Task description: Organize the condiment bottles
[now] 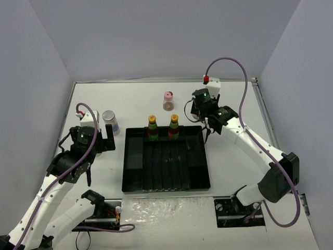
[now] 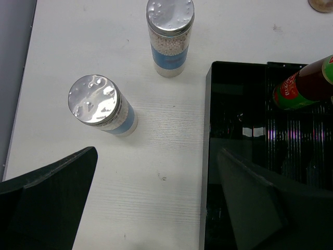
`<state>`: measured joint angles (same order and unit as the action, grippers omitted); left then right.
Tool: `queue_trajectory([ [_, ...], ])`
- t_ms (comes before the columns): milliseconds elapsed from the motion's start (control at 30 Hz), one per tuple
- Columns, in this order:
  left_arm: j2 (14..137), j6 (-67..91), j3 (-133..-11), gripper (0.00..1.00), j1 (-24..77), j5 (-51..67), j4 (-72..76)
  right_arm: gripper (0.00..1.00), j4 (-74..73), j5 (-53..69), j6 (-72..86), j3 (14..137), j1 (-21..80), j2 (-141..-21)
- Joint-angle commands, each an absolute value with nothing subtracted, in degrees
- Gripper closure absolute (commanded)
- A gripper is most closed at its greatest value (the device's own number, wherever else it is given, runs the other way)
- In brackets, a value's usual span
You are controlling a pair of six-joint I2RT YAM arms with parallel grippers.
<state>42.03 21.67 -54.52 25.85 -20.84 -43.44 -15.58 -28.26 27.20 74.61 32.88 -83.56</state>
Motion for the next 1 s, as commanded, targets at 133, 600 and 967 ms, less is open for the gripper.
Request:
queue_trajectory([
  [133,42.36,21.73,-56.16,0.03,25.46,-20.63,-40.67,1.0,-14.33,-29.94,32.44,63.8,36.5,-73.2],
  [600,42.2,21.7,-56.25,0.03,25.49,-20.65,-40.69,1.0,-8.15,-29.18,36.03,54.4,39.94,-74.93],
  [967,42.31,21.58,-56.2,0.03,25.49,-20.74,-40.78,1.0,-2.04,-29.95,36.39,50.81,40.88,-79.72],
])
